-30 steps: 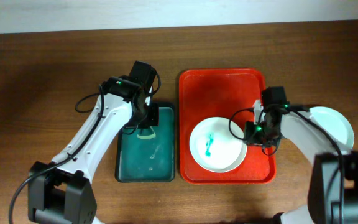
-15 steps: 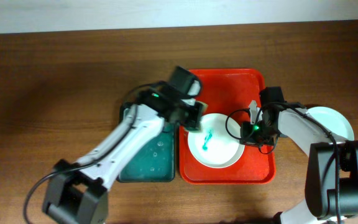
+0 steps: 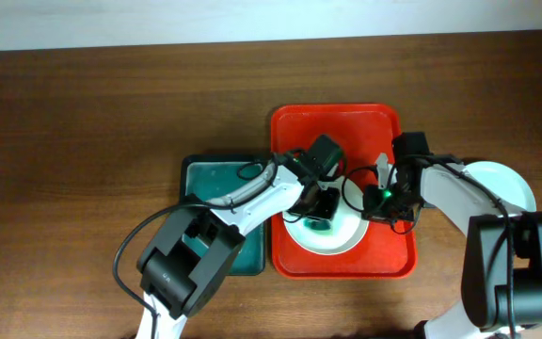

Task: Clean dirty plates on tray and stack at the side
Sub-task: 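Scrub the white plate with the sponge in the left gripper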

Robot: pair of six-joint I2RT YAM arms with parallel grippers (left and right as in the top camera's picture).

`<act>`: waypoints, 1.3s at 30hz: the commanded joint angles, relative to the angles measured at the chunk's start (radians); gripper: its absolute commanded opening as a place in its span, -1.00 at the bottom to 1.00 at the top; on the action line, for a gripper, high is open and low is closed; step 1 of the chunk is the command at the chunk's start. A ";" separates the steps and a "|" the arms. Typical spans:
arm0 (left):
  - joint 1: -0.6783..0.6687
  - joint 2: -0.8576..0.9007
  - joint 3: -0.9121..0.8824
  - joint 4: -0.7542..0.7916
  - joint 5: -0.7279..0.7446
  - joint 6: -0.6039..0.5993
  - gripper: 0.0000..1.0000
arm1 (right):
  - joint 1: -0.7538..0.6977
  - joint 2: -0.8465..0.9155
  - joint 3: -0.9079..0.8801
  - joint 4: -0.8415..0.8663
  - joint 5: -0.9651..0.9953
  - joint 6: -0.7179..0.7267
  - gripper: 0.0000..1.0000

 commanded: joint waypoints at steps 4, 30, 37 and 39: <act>0.072 0.043 -0.006 -0.201 -0.433 -0.013 -1.00 | -0.003 0.035 -0.008 -0.008 0.051 0.003 -0.91; 0.029 0.114 0.006 -0.069 -0.040 -0.019 -1.00 | -0.003 0.035 -0.008 -0.009 0.066 0.000 -0.91; 0.084 0.114 0.146 -0.301 -0.502 -0.018 -1.00 | -0.003 0.035 -0.008 -0.008 0.066 0.000 -0.91; 0.084 0.114 0.153 -0.278 -0.507 -0.019 -1.00 | -0.003 0.035 -0.008 -0.008 0.066 -0.001 -0.91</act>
